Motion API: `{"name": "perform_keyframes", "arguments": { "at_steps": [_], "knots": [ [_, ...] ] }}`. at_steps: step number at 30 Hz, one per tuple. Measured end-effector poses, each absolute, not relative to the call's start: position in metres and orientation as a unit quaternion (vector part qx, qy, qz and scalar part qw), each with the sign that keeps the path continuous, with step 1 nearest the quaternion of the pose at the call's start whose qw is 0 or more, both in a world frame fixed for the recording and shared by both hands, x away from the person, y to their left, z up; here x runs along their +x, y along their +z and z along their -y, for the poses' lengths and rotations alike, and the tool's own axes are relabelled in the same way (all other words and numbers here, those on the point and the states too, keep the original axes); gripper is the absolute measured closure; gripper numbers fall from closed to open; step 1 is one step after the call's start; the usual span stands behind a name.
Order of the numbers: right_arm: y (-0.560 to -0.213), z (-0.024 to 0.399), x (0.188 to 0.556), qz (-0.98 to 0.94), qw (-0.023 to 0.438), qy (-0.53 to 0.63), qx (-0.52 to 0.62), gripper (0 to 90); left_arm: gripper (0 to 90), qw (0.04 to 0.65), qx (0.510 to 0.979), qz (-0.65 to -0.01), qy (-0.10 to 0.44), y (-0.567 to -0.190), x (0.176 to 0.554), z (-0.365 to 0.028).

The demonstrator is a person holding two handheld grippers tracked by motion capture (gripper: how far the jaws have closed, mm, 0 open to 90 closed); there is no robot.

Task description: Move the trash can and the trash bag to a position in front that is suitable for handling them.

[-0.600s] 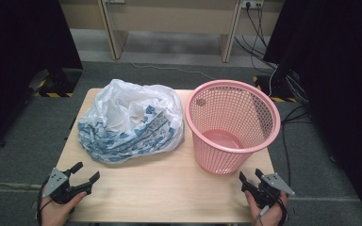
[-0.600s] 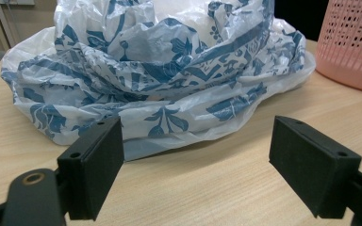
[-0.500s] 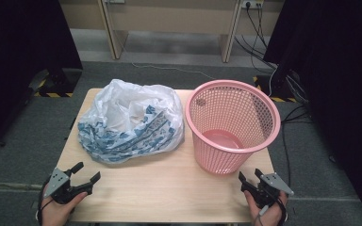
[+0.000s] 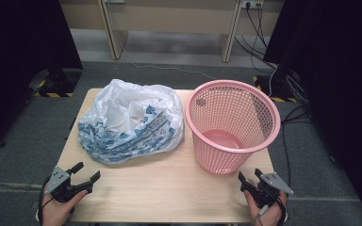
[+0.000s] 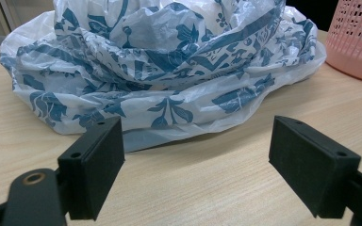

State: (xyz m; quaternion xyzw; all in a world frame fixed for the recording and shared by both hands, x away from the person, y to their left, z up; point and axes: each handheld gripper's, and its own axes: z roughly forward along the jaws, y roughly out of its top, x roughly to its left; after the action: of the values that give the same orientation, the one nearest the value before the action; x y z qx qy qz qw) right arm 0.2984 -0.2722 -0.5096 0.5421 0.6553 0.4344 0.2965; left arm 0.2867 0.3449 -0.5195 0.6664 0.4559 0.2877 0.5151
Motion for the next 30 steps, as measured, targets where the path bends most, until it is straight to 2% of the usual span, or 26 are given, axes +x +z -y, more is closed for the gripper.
{"name": "perform_keyframes", "arguments": {
  "at_steps": [4,11,14,23,27,30],
  "knots": [
    [-0.510,0.272,0.298,-0.655,0.297,0.435,0.542,30.3,19.1,0.521,0.675,-0.441,0.279,-0.515,0.289,-0.343],
    [-0.510,0.272,0.298,-0.652,0.295,0.434,0.547,30.2,19.0,0.541,0.691,-0.391,0.277,-0.473,0.306,-0.314],
    [-0.510,0.271,0.299,-0.654,0.295,0.432,0.546,30.2,19.0,0.528,0.714,-0.383,0.255,-0.462,0.323,-0.295],
    [-0.510,0.271,0.300,-0.652,0.292,0.435,0.549,30.0,21.4,0.486,0.760,-0.353,0.249,-0.445,0.373,-0.248],
    [-0.510,0.271,0.299,-0.653,0.292,0.436,0.547,30.0,23.8,0.457,0.775,-0.352,0.257,-0.447,0.391,-0.237],
    [-0.510,0.271,0.299,-0.653,0.294,0.437,0.545,30.0,29.8,0.411,0.794,-0.366,0.258,-0.454,0.412,-0.230]
  ]
}}
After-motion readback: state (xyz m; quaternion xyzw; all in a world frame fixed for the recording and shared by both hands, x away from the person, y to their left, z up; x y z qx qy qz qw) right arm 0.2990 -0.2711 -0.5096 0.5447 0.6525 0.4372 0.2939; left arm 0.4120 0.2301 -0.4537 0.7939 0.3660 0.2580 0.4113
